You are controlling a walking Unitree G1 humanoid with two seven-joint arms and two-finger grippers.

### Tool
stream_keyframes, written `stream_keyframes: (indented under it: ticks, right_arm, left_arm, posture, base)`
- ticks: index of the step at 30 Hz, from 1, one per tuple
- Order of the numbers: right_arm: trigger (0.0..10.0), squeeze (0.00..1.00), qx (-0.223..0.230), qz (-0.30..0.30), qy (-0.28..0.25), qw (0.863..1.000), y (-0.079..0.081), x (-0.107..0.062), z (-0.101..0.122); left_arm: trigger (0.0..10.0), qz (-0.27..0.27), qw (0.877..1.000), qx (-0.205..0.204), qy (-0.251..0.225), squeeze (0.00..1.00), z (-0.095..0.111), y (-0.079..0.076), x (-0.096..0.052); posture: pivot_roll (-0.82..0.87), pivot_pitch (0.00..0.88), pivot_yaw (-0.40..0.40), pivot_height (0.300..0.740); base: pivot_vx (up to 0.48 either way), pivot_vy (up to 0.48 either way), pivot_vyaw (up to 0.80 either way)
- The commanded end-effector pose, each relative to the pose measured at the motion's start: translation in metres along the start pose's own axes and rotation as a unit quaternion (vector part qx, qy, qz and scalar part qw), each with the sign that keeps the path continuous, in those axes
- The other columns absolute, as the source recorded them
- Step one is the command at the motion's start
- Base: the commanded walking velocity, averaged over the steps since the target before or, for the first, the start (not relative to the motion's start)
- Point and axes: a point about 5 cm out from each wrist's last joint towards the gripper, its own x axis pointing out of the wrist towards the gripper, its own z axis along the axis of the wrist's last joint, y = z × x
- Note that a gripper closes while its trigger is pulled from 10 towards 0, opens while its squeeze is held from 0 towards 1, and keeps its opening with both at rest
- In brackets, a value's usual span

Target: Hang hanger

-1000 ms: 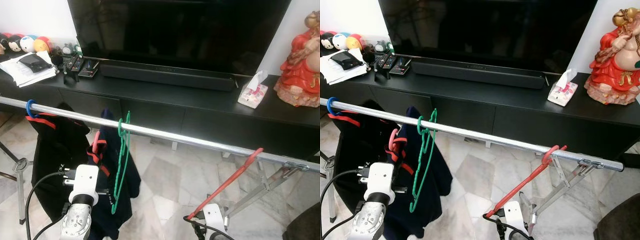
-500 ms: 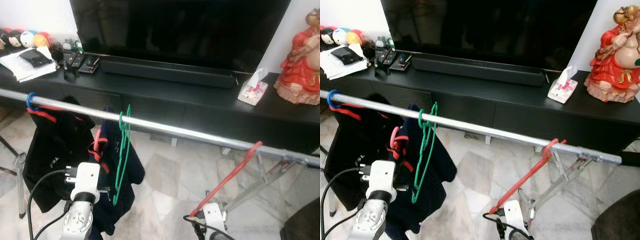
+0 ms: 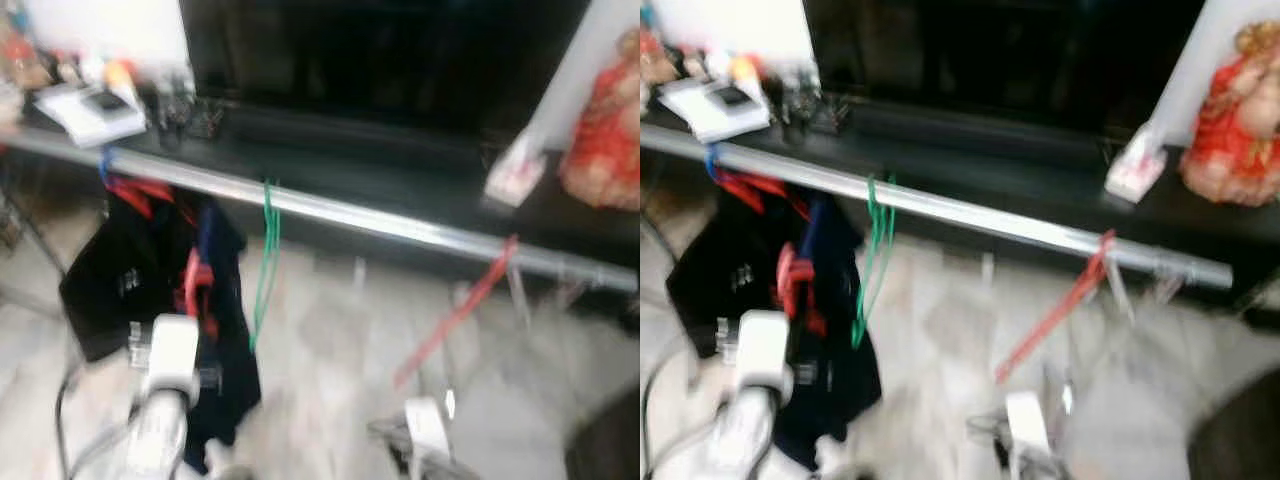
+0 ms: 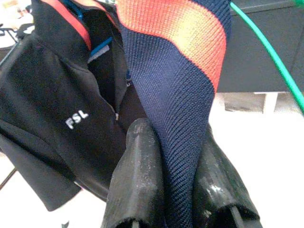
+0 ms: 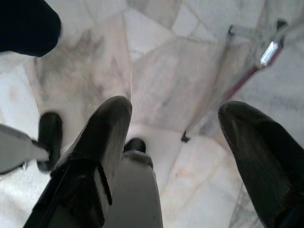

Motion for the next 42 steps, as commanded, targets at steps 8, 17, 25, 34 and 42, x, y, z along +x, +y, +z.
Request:
stream_keyframes:
  ticks: [8, 17, 25, 34, 42]
  right_arm:
    - [10.0, 0.00, 0.005, 0.001, 0.006, 1.000, 0.0011, -0.0004, -0.0031]
    - [10.0, 0.00, 0.004, 0.002, 0.007, 1.000, 0.0011, -0.0005, -0.0035]
    - [10.0, 0.00, 0.003, 0.003, 0.007, 1.000, 0.0013, -0.0007, -0.0042]
    - [10.0, 0.00, 0.006, 0.002, 0.006, 1.000, 0.0014, -0.0007, -0.0041]
    - [10.0, 0.00, 0.006, 0.002, 0.005, 1.000, 0.0014, -0.0006, -0.0036]
  left_arm:
    - [10.0, 0.007, 1.000, 0.008, -0.028, 0.00, 0.0111, 0.0021, 0.0059]
    - [10.0, 0.007, 0.999, 0.008, -0.030, 0.00, 0.0116, 0.0018, 0.0070]
    - [10.0, 0.008, 1.000, 0.007, -0.027, 0.00, 0.0113, 0.0013, 0.0078]
    - [10.0, 0.010, 1.000, -0.004, -0.013, 0.00, 0.0088, 0.0004, 0.0087]
    - [10.0, 0.011, 1.000, -0.005, -0.012, 0.00, 0.0087, 0.0001, 0.0089]
  posture:
    - [-0.02, 0.040, -0.049, 0.740]
    - [-0.02, 0.033, -0.049, 0.740]
    - [-0.02, 0.026, -0.049, 0.740]
    - [-0.02, 0.031, -0.049, 0.740]
    - [-0.02, 0.036, -0.050, 0.740]
  base:
    - [-0.284, 0.000, 0.00]
    - [-0.285, 0.000, 0.00]
    - [-0.171, 0.000, 0.00]
    - [0.000, 0.000, 0.00]
    - [0.000, 0.197, 0.00]
